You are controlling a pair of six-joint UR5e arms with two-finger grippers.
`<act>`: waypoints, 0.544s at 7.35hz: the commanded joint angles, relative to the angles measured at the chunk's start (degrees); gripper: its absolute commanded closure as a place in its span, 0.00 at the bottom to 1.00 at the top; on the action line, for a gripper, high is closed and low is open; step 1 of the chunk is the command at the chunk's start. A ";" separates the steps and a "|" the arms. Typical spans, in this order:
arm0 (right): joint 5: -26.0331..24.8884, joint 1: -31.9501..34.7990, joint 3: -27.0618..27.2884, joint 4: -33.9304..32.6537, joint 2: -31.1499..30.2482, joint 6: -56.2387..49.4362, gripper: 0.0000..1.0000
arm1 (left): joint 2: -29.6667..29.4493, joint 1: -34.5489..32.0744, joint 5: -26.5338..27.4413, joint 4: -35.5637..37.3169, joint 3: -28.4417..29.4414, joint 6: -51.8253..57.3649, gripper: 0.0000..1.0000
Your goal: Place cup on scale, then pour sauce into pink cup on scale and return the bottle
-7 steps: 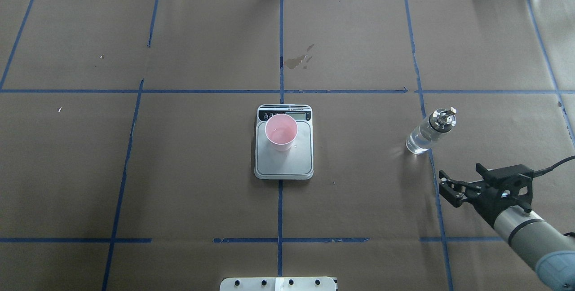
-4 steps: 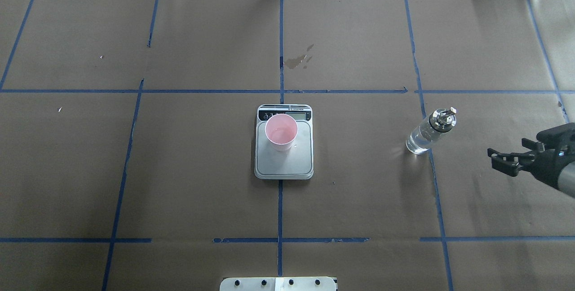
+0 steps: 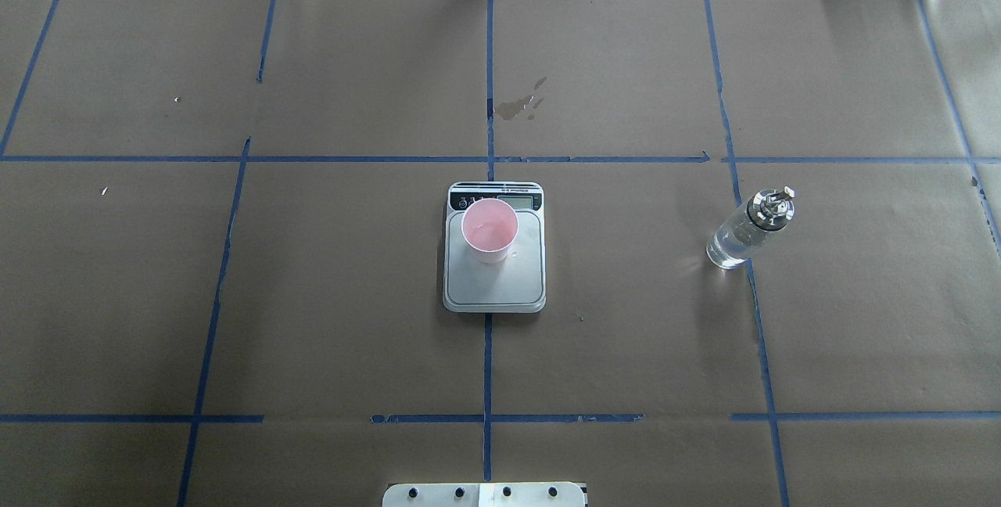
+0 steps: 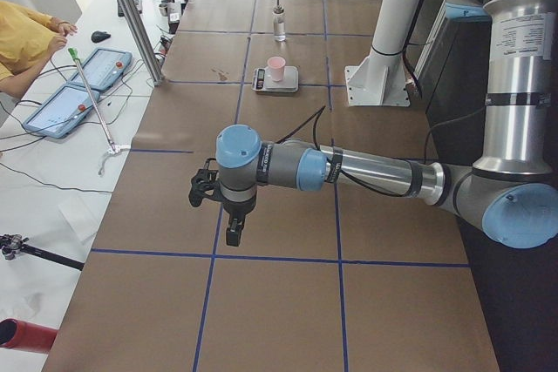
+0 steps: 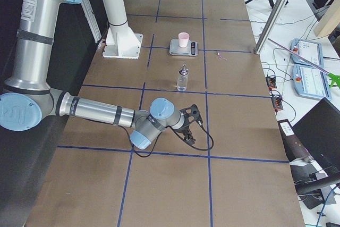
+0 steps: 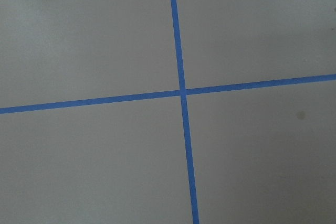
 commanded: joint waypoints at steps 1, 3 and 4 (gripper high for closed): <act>5.38 8.53 -0.42 -25.63 8.39 -8.55 0.00 | 0.00 0.00 0.00 -0.87 0.08 0.02 0.00; 5.99 10.13 -0.25 -42.11 12.37 -22.30 0.00 | 0.26 -0.08 0.00 -2.19 0.52 0.02 0.00; 5.38 12.05 -0.25 -44.21 9.70 -26.29 0.00 | 0.52 -0.09 0.00 -2.20 0.35 -0.07 0.00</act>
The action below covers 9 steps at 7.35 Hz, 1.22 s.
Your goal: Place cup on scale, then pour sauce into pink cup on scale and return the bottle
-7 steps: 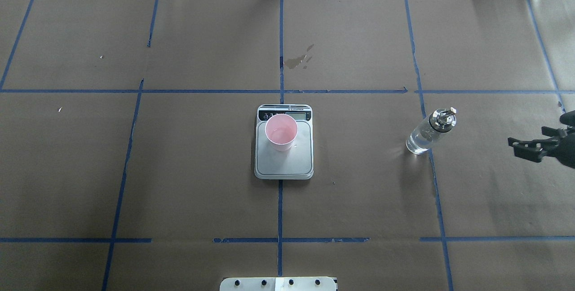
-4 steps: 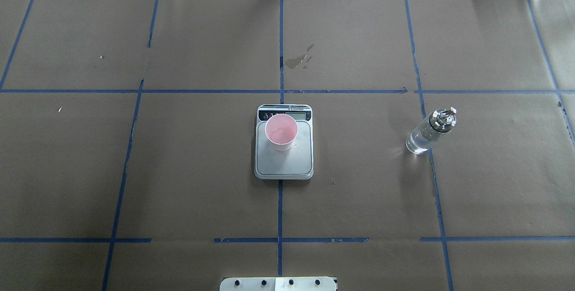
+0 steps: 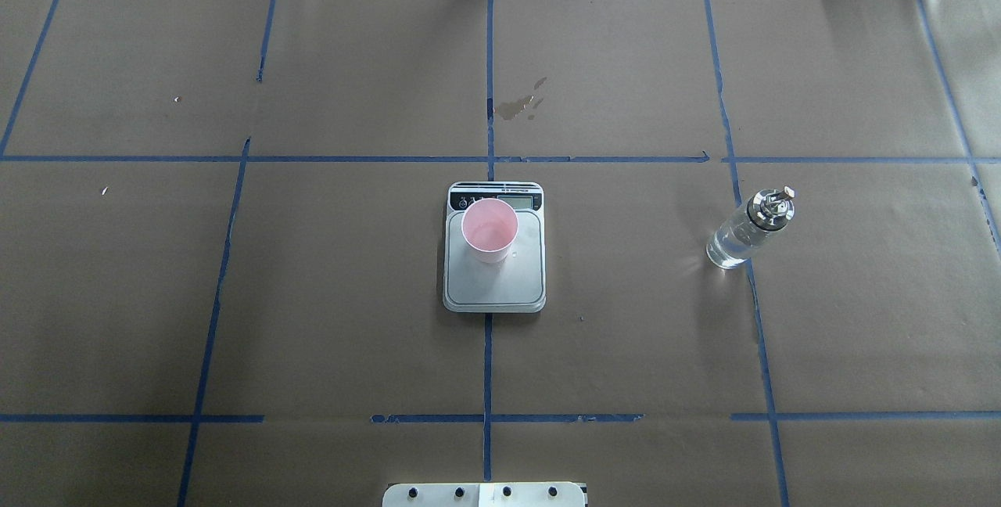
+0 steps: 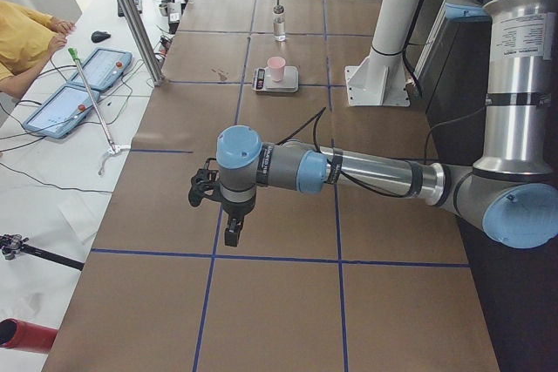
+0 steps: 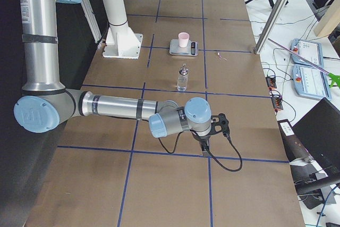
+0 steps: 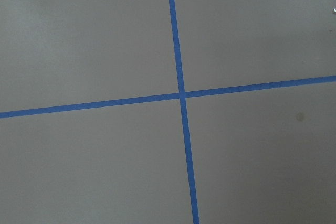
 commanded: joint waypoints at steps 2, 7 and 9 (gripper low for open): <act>-5.92 2.47 4.17 -12.44 -2.89 -8.36 0.00 | 0.25 -0.04 0.00 -0.36 0.04 0.04 0.00; -7.42 2.04 5.16 -17.51 -3.60 -13.47 0.00 | 0.17 0.05 0.00 -3.51 0.21 -0.13 0.00; -3.05 2.03 4.81 -16.91 -5.26 -14.16 0.00 | -0.10 0.05 0.00 -3.43 0.82 -0.05 0.00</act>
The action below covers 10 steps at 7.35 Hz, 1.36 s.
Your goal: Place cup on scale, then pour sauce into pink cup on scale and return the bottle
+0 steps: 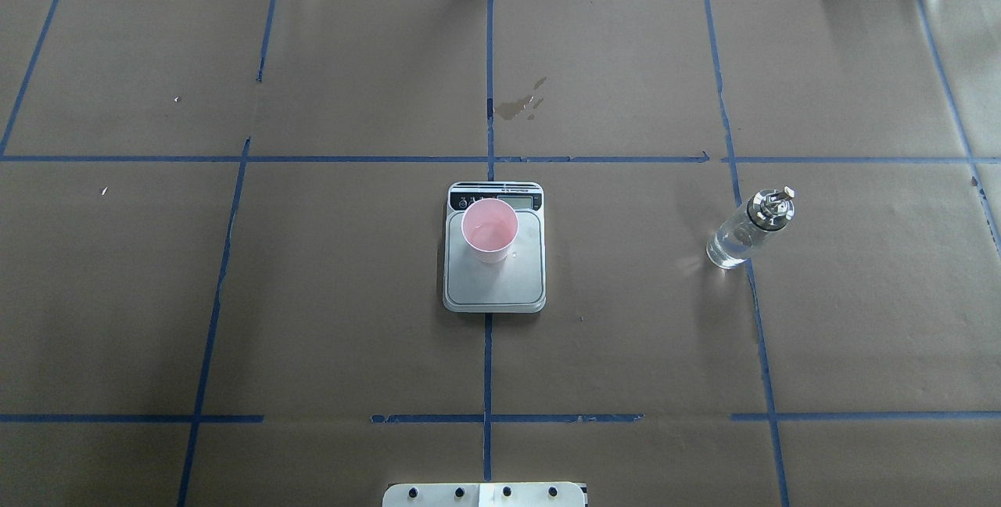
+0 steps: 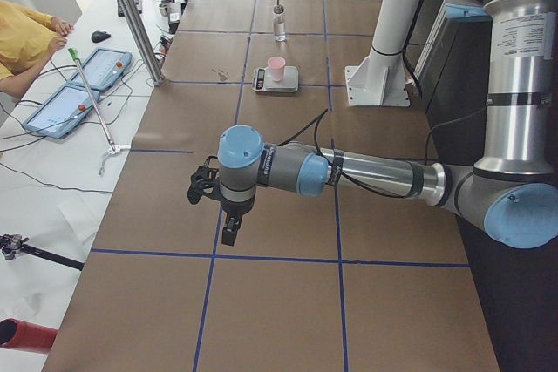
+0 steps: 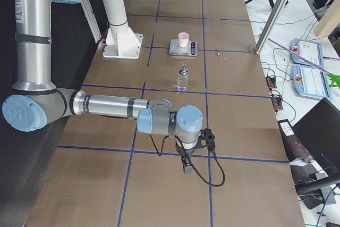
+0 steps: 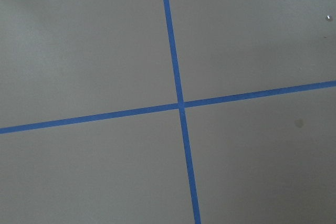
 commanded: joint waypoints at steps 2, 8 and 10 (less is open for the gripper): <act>2.32 -1.79 -0.39 4.83 -1.48 -0.55 0.00 | -0.15 0.01 0.09 -2.07 0.86 0.10 0.00; 2.85 -3.12 -0.40 4.75 -1.31 0.07 0.00 | 0.73 0.01 0.09 -3.14 2.88 -0.25 0.00; 2.50 -3.56 -0.40 4.75 -1.22 0.16 0.00 | 0.81 0.01 0.09 -2.79 3.49 -0.25 0.00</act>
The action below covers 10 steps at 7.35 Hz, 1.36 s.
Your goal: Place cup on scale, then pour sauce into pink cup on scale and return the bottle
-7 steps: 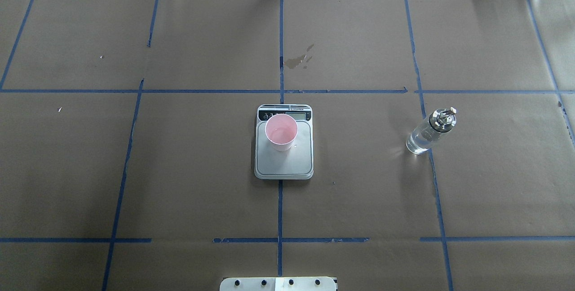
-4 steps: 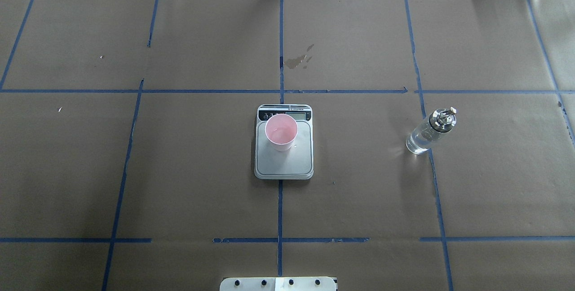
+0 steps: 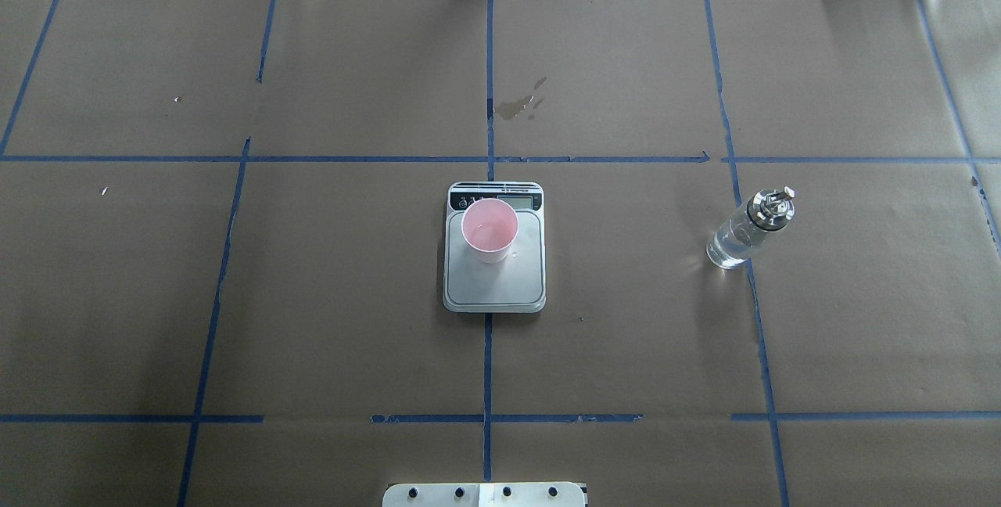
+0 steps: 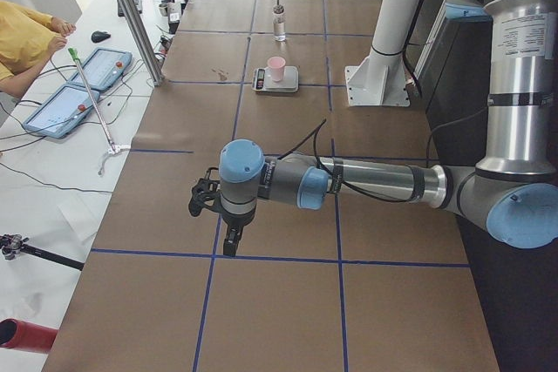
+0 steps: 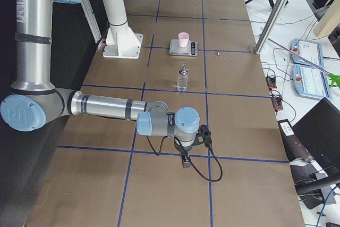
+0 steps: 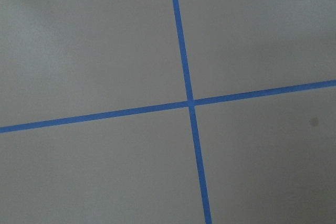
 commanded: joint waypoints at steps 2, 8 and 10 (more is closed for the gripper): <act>0.01 -0.65 0.00 0.01 0.05 0.04 0.00 | 0.79 0.00 -0.10 0.32 2.45 0.08 0.00; -0.16 -1.18 0.00 0.01 0.31 0.13 0.00 | 1.59 0.09 -0.10 0.32 2.46 0.16 0.00; 0.01 -1.18 0.00 0.01 0.31 0.13 0.00 | 1.68 0.09 -0.10 0.32 2.46 0.16 0.00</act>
